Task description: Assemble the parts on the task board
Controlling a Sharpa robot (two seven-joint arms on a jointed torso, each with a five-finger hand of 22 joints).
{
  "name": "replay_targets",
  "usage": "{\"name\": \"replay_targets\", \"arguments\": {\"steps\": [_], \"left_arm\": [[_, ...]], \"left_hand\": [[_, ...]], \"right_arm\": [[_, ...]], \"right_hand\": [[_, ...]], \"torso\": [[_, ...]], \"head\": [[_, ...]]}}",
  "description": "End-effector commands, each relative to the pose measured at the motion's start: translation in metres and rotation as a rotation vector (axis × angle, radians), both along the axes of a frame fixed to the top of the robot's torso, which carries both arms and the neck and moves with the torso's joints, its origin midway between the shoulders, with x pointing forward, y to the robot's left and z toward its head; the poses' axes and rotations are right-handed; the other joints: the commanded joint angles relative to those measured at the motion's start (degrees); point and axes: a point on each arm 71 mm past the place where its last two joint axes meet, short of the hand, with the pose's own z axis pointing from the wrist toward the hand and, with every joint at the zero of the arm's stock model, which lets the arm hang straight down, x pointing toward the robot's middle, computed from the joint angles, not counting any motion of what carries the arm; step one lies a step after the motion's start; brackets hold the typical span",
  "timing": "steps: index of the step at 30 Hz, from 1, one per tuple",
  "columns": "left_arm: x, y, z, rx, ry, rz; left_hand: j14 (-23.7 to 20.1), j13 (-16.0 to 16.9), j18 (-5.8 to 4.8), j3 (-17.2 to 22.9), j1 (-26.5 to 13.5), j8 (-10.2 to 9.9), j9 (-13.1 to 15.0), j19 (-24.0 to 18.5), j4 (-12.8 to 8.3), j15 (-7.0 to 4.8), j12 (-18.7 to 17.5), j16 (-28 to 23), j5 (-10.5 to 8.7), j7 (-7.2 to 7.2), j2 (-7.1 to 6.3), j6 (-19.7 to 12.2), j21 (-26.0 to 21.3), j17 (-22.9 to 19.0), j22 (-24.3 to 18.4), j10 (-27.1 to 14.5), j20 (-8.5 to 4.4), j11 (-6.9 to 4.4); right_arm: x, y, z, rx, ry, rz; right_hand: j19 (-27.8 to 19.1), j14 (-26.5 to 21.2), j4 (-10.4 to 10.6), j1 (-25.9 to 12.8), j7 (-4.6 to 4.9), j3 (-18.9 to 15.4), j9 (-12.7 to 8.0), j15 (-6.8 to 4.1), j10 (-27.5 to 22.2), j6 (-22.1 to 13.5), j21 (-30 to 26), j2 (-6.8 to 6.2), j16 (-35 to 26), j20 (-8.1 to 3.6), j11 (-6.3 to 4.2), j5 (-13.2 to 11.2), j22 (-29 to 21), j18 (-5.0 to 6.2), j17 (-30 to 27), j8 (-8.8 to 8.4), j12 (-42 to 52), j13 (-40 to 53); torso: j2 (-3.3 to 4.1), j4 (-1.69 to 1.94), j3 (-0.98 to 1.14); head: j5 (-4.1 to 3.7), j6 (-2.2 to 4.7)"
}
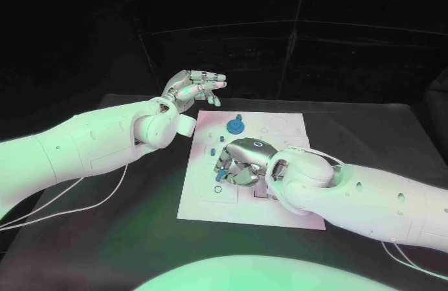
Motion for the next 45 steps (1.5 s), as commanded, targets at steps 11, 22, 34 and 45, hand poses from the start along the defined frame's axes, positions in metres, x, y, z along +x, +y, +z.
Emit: {"name": "replay_targets", "arguments": {"steps": [11,22,34,45], "left_arm": [[0.0,-0.003,0.001,-0.006,-0.006,-0.015],[0.001,-0.003,0.001,-0.006,-0.005,-0.016],[0.001,-0.003,0.001,-0.006,-0.004,-0.017],[0.001,-0.003,0.001,-0.006,-0.003,-0.018]], "left_hand": [[-0.5,0.0,0.76,-0.1,0.0,0.4,0.1,-0.5,0.1,-0.09,0.4,-0.3,0.19,0.1,0.66,-0.3,-0.5,-0.2,-0.1,-0.6,-0.09,-0.05],[-0.5,0.0,0.76,-0.1,0.0,0.4,0.1,-0.5,0.1,-0.09,0.4,-0.3,0.19,0.1,0.66,-0.3,-0.5,-0.2,-0.1,-0.6,-0.09,-0.05],[-0.5,0.0,0.76,-0.1,0.0,0.4,0.1,-0.5,0.1,-0.09,0.4,-0.3,0.19,0.1,0.66,-0.3,-0.5,-0.2,-0.1,-0.6,-0.09,-0.05],[-0.5,0.0,0.76,-0.1,0.0,0.4,0.1,-0.5,0.1,-0.09,0.4,-0.3,0.19,0.1,0.66,-0.3,-0.5,-0.2,-0.1,-0.6,-0.09,-0.05]], "right_arm": [[-0.006,0.006,-0.012,-0.081,0.029,0.064],[-0.007,0.007,-0.014,-0.095,0.03,0.069],[-0.006,0.01,-0.018,-0.13,0.011,0.061],[-0.008,0.016,-0.019,-0.128,0.001,0.072]], "right_hand": [[-0.1,1.2,0.0,-0.5,0.34,0.4,0.1,-0.15,0.1,-0.1,-0.3,-0.37,-0.2,-0.01,0.4,0.4,-0.1,-0.16,-0.1,0.0,-0.4,-0.1],[-0.1,1.2,0.0,-0.5,0.35,0.4,0.1,-0.14,0.1,-0.1,-0.3,-0.38,-0.2,0.0,0.41,0.4,-0.1,-0.15,-0.1,-0.02,-0.5,-0.1],[-0.2,1.1,0.0,-0.8,0.42,0.3,0.0,-0.07,0.1,-0.2,-0.4,-0.6,-0.4,0.06,0.48,0.4,-0.4,-0.12,-0.5,-0.16,-0.7,-0.1],[-0.6,0.9,0.5,-2.3,1.49,0.1,-0.4,0.83,-2.6,-2.8,-0.8,-2.07,-0.6,0.8,1.64,1.1,-0.9,-0.09,-1.2,-1.82,-2.9,-0.2]], "torso": [[-0.04,-0.1,0.06],[-0.02,-0.04,0.04],[-0.04,-0.03,0.0],[-0.05,-0.04,0.02]], "head": [[0.47,-0.27],[0.43,-0.48],[0.5,-0.59],[0.55,-0.71]]}}
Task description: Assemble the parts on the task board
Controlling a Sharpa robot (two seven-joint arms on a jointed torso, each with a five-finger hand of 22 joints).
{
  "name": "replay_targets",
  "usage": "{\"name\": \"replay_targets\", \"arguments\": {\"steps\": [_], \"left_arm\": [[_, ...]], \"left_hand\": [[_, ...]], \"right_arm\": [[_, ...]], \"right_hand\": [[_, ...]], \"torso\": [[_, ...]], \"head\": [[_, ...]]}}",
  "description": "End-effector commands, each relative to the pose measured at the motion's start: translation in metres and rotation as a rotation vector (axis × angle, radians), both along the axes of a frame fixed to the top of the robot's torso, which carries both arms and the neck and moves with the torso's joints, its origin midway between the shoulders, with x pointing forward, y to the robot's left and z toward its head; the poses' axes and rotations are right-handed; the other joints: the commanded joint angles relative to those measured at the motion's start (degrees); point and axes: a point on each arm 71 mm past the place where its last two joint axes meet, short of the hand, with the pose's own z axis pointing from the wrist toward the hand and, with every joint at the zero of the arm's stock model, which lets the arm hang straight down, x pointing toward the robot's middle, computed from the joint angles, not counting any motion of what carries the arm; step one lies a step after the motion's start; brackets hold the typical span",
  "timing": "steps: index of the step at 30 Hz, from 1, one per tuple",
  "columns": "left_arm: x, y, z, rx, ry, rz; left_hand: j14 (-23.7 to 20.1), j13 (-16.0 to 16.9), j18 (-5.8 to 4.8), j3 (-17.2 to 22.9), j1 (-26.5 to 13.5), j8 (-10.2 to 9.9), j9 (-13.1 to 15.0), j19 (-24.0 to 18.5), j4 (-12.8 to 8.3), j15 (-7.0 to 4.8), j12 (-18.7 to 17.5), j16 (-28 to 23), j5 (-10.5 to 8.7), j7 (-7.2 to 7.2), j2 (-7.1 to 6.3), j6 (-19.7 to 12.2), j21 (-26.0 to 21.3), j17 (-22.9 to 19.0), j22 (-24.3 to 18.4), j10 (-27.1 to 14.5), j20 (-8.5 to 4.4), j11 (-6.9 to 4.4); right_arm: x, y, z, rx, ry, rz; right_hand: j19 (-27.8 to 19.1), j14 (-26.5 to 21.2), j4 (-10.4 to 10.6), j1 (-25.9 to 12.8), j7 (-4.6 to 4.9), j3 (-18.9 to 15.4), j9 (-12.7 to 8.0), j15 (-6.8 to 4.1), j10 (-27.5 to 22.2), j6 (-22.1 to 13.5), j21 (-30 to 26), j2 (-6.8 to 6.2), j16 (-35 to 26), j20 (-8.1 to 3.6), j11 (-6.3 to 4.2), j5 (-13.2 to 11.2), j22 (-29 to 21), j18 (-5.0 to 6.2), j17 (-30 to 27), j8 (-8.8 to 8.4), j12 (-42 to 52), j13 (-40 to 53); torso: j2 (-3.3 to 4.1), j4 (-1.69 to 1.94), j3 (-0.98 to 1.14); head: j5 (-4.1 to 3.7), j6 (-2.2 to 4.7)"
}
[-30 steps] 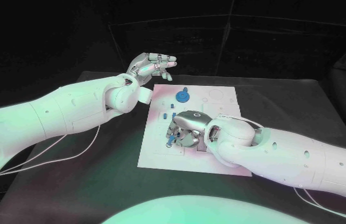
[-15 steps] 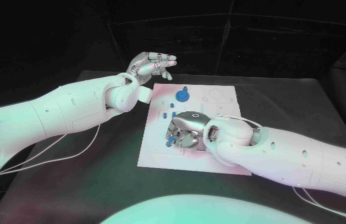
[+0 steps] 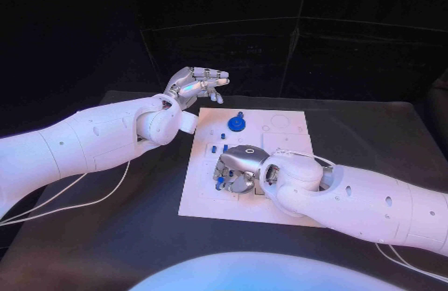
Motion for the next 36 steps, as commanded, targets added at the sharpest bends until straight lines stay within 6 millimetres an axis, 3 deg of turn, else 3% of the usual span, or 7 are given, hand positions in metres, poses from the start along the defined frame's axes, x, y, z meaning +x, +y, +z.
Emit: {"name": "replay_targets", "arguments": {"steps": [1,13,23,36], "left_arm": [[0.0,-0.0012,0.0015,-0.005,-0.005,-0.012],[-0.0001,-0.0009,0.0013,-0.004,-0.003,-0.013],[0.0,-0.0007,0.0012,-0.004,-0.001,-0.013],[0.0,-0.0002,0.0011,-0.003,0.0,-0.013]], "left_hand": [[-0.5,0.0,0.77,-0.1,0.0,0.2,0.1,-0.3,0.1,-0.09,0.2,-0.3,0.19,0.1,0.66,-0.3,-0.1,-0.1,-0.1,-0.4,0.11,0.15],[-0.5,0.0,0.77,-0.1,0.0,0.2,0.1,-0.3,0.1,-0.09,0.2,-0.3,0.19,0.1,0.66,-0.3,-0.1,-0.1,-0.1,-0.4,0.11,0.15],[-0.5,0.0,0.77,-0.1,0.0,0.2,0.1,-0.3,0.1,-0.09,0.2,-0.3,0.19,0.1,0.66,-0.3,-0.1,-0.1,-0.1,-0.4,0.11,0.15],[-0.5,0.0,0.77,-0.1,0.0,0.2,0.1,-0.3,0.1,-0.09,0.2,-0.3,0.19,0.1,0.66,-0.3,-0.1,-0.1,-0.1,-0.4,0.11,0.15]], "right_arm": [[-0.0005,0.0012,-0.0001,-0.011,-0.012,0.007],[-0.0015,0.0028,0.0018,0.019,-0.015,0.01],[-0.0026,0.0035,0.0032,0.043,-0.009,0.014],[-0.002,0.0009,0.0052,0.074,-0.019,-0.003]], "right_hand": [[-0.1,0.9,0.2,-0.4,0.02,-0.3,0.0,0.42,-0.4,-0.4,-0.3,-0.25,-0.3,0.3,0.04,0.4,-0.1,-0.09,-0.1,-0.31,-0.3,0.0],[-0.2,0.8,0.4,-0.9,0.04,-0.6,-0.1,0.61,-1.0,-2.0,-0.5,-0.91,-0.4,0.58,0.2,0.6,-0.3,0.0,-0.4,-0.69,-0.7,0.0],[-0.4,0.6,1.3,-2.7,-0.02,-3.6,-0.1,0.82,-2.4,-6.1,-0.8,-3.01,-0.4,0.81,0.4,0.4,-0.8,0.09,-0.9,-0.68,-1.2,0.1],[-0.8,0.4,1.5,-2.7,0.04,-5.1,0.0,0.83,-2.9,-6.5,-1.3,-3.16,-0.7,0.79,0.46,0.7,-1.7,0.25,-1.7,-0.5,-1.2,0.1]], "torso": [[0.0,0.0,0.01],[0.01,0.01,0.02],[0.01,0.0,0.01],[-0.02,0.0,0.02]], "head": [[0.01,-0.02],[-0.03,-0.08],[-0.06,-0.03],[-0.07,-0.01]]}}
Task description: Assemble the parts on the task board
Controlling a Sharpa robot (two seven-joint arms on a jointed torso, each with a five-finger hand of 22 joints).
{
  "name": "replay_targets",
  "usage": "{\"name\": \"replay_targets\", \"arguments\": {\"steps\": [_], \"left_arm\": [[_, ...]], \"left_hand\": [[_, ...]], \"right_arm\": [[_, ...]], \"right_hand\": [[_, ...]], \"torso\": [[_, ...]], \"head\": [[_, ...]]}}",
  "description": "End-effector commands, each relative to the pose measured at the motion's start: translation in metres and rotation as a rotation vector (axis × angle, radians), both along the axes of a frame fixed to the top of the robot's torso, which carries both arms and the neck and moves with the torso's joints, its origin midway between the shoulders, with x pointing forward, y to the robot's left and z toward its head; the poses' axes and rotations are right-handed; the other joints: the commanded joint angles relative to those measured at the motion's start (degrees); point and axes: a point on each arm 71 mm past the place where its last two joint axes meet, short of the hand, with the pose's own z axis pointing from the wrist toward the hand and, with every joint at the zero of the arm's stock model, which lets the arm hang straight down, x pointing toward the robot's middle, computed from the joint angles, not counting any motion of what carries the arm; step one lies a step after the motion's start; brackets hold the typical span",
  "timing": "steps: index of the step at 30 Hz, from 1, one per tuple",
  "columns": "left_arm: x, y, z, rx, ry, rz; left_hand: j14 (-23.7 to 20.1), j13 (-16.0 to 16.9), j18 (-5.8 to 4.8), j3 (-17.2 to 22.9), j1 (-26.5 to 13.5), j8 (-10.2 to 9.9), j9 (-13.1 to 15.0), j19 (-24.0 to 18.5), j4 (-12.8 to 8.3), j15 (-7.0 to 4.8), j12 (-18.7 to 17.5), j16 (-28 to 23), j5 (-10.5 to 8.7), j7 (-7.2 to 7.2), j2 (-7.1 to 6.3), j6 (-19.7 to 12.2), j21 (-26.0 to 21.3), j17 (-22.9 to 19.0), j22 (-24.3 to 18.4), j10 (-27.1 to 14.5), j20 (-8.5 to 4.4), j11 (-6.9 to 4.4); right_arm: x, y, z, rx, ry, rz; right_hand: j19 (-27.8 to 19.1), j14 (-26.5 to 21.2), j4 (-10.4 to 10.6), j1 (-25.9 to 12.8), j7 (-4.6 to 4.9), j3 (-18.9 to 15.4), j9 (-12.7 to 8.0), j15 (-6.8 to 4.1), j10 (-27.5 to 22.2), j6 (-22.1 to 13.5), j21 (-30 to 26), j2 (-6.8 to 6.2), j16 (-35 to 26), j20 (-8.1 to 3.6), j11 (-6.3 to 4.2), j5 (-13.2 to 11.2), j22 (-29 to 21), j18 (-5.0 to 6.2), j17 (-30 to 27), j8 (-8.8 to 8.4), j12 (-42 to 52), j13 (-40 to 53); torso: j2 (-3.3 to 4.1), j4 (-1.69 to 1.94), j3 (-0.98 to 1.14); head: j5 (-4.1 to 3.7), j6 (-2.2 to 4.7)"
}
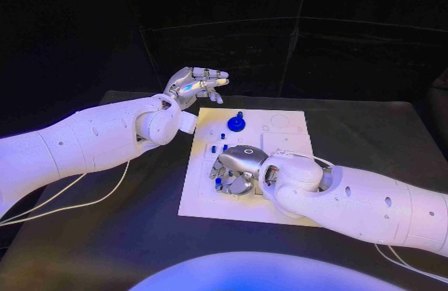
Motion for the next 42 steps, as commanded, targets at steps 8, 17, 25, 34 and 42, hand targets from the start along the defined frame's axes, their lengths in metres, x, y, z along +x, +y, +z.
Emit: {"name": "replay_targets", "arguments": {"steps": [8,17,25,34,42], "left_arm": [[0.0,0.0,0.001,-0.003,-0.004,-0.01],[0.0,0.002,0.001,-0.001,-0.003,-0.006],[0.0,0.004,0.0,0.002,0.001,-0.004],[-0.001,0.004,0.0,0.003,0.002,-0.004],[-0.002,0.006,-0.001,0.006,0.005,-0.003]], "left_hand": [[-0.5,0.0,0.77,-0.1,0.0,0.2,0.1,-0.3,0.1,-0.09,0.2,-0.3,0.19,0.1,0.66,-0.3,-0.1,-0.1,-0.1,-0.4,0.11,0.15],[-0.5,0.0,0.77,-0.1,0.0,0.2,0.1,-0.3,0.1,-0.09,0.2,-0.3,0.19,0.1,0.66,-0.3,-0.1,-0.1,-0.1,-0.4,0.11,0.15],[-0.5,0.0,0.77,-0.1,0.0,0.2,0.1,-0.3,0.1,-0.09,0.2,-0.3,0.19,0.1,0.66,-0.3,-0.1,-0.1,-0.1,-0.4,0.11,0.15],[-0.5,0.0,0.78,-0.2,0.0,0.4,0.1,-0.3,0.1,-0.1,0.5,-0.2,0.18,0.09,0.72,-0.4,-0.2,-0.3,-0.2,-0.5,0.12,0.14],[-0.5,0.0,0.78,-0.2,0.0,0.4,0.1,-0.3,0.1,-0.1,0.5,-0.2,0.18,0.09,0.72,-0.4,-0.2,-0.3,-0.2,-0.5,0.12,0.14]], "right_arm": [[0.004,-0.011,0.011,0.142,-0.072,-0.054],[0.001,-0.048,0.037,0.39,-0.058,-0.113],[0.021,-0.122,0.056,0.429,0.102,-0.368],[0.023,-0.183,0.039,0.244,0.2,-0.574],[0.012,-0.204,0.024,0.03,0.112,-0.651]], "right_hand": [[-2.4,-0.6,-0.1,1.3,0.76,-3.9,0.1,1.05,-6.3,-2.1,-3.7,-0.08,-2.8,0.75,0.96,1.8,-6.1,1.12,-4.7,-0.09,-1.4,0.0],[-1.8,-0.6,1.5,0.0,1.09,-8.5,0.3,0.86,-2.1,-1.4,-3.7,0.16,-3.4,0.87,0.6,3.2,-5.7,0.99,-5.9,0.27,2.7,0.7],[2.4,2.0,4.1,-1.8,-1.28,-13.6,0.9,-1.5,10.5,1.9,2.7,0.19,3.3,-1.06,-2.54,6.9,5.2,-0.7,5.0,2.21,12.5,5.6],[4.2,3.1,10.0,-3.4,-3.55,-24.1,2.6,-3.07,15.4,3.3,7.1,2.66,9.7,-3.22,-4.27,9.1,12.5,-1.83,16.0,9.19,65.3,60.9],[4.7,3.3,16.6,-4.4,-3.68,-30.6,4.1,-3.22,16.0,1.7,8.4,2.26,11.0,-3.15,-4.58,8.5,14.9,-2.23,18.6,13.65,71.4,68.7]], "torso": [[0.0,-0.04,0.04],[-0.22,-0.14,-0.02],[-0.53,-0.41,-0.26],[-0.63,-1.09,-0.27],[-0.6,-0.96,-0.26]], "head": [[-0.08,0.3],[-0.94,0.93],[-2.3,1.7],[-4.92,2.13],[-6.45,2.06]]}}
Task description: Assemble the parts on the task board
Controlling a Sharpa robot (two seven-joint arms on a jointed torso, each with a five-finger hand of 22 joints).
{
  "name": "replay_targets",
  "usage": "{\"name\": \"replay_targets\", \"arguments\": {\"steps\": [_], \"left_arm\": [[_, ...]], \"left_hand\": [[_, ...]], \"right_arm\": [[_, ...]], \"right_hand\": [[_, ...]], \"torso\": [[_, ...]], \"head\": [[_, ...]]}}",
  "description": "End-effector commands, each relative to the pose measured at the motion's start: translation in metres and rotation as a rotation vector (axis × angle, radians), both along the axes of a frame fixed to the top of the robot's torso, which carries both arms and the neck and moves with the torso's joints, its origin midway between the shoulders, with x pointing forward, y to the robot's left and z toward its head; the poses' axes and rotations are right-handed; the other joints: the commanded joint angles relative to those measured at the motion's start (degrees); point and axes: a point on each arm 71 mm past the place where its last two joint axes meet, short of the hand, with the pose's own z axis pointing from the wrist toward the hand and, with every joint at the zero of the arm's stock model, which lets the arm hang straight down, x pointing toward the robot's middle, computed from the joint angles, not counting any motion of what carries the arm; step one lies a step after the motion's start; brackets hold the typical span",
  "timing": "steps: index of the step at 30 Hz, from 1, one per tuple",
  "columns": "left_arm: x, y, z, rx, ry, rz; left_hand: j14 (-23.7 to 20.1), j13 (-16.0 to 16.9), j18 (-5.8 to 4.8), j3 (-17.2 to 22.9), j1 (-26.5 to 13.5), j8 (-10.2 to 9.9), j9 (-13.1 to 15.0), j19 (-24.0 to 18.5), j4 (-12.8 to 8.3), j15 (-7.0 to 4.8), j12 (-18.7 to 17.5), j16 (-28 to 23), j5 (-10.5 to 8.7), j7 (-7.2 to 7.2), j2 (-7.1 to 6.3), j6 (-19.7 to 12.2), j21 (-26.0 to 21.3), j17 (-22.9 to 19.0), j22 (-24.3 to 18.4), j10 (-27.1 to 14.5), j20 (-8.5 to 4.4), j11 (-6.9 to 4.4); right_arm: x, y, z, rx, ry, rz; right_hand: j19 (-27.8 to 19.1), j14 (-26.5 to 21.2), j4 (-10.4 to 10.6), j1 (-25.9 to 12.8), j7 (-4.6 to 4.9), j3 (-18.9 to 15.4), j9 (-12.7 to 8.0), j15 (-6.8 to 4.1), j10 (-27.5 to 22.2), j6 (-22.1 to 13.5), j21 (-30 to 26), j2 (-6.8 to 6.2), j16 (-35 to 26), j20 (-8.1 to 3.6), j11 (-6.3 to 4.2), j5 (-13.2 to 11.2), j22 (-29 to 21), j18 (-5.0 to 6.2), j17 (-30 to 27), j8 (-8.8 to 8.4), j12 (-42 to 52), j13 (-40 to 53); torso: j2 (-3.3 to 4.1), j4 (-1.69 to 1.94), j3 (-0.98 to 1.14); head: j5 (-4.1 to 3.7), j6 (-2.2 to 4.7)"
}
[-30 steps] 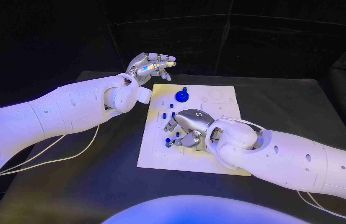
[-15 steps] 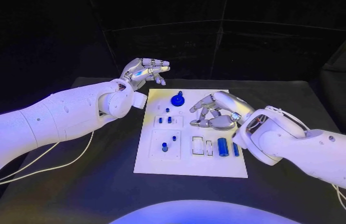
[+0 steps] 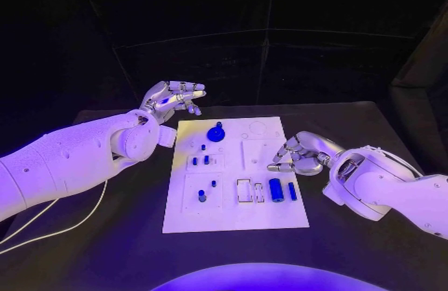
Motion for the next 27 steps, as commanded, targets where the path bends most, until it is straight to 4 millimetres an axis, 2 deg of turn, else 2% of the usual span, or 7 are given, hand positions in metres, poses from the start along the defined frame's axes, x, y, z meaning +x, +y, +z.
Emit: {"name": "replay_targets", "arguments": {"steps": [1,6,15,19,27], "left_arm": [[0.0,-0.001,0.001,-0.003,-0.004,-0.01],[-0.001,-0.001,0.0,-0.003,-0.002,-0.012],[-0.001,0.0,-0.001,-0.001,0.0,-0.013],[-0.001,0.0,-0.001,-0.001,0.001,-0.013],[-0.001,0.0,-0.001,-0.001,0.001,-0.014]], "left_hand": [[-0.3,0.0,0.77,-0.2,0.0,0.4,0.1,-0.3,0.1,0.12,0.2,-0.2,0.18,0.09,0.72,-0.4,-0.2,0.0,-0.1,-0.3,0.12,-0.06],[-0.3,0.0,0.77,-0.2,0.0,0.4,0.1,-0.3,0.1,0.12,0.2,-0.2,0.18,0.09,0.72,-0.4,-0.2,0.0,-0.1,-0.3,0.12,-0.06],[-0.3,0.0,0.77,-0.2,0.0,0.4,0.1,-0.3,0.1,0.12,0.2,-0.2,0.18,0.09,0.72,-0.4,-0.2,0.0,-0.1,-0.3,0.12,-0.06],[-0.3,0.0,0.77,-0.2,0.0,0.4,0.1,-0.3,0.1,0.12,0.2,-0.2,0.18,0.09,0.72,-0.4,-0.2,0.0,-0.1,-0.3,0.12,-0.06],[-0.3,0.0,0.77,-0.2,0.0,0.4,0.1,-0.3,0.1,0.12,0.2,-0.2,0.18,0.09,0.72,-0.4,-0.2,0.0,-0.1,-0.3,0.12,-0.06]], "right_arm": [[-0.003,-0.005,-0.004,-0.174,-0.007,-0.036],[-0.006,-0.006,-0.008,-0.245,-0.005,-0.051],[-0.011,0.0,-0.021,-0.309,0.045,-0.034],[-0.012,0.003,-0.026,-0.322,0.063,-0.022],[-0.016,0.01,-0.036,-0.334,0.097,0.003]], "right_hand": [[0.6,3.4,2.4,0.3,-0.11,-1.4,0.5,0.21,0.4,-0.8,0.5,-0.44,0.5,-0.09,-0.22,0.0,0.6,-0.4,0.6,1.45,0.7,1.1],[0.7,3.5,3.9,-0.3,-0.28,-2.7,1.1,0.07,0.3,-0.7,0.7,-0.64,0.7,-0.11,-0.4,0.6,1.0,-0.48,1.1,2.92,0.9,1.5],[0.7,3.6,4.0,-2.5,-0.62,-3.6,2.1,-0.14,0.3,-0.8,0.8,0.06,1.0,-0.28,-0.67,1.2,1.3,-0.52,1.8,5.0,1.0,1.9],[0.8,3.6,4.0,-2.9,-0.83,-3.8,2.7,-0.26,0.4,-0.7,1.0,0.09,1.1,-0.39,-0.84,1.2,1.6,-0.56,2.1,5.96,1.1,2.2],[0.8,3.6,4.0,-2.9,-0.95,-3.8,3.1,-0.35,0.4,-0.7,1.0,0.14,1.2,-0.46,-0.95,1.2,1.6,-0.57,2.2,6.56,1.1,2.3]], "torso": [[0.02,0.14,-0.02],[0.0,0.26,-0.05],[0.0,0.17,-0.06],[0.0,0.19,-0.14],[0.03,0.2,-0.09]], "head": [[-0.47,-0.12],[-0.61,-0.18],[-0.58,-0.31],[-0.62,-0.34],[-0.66,-0.44]]}}
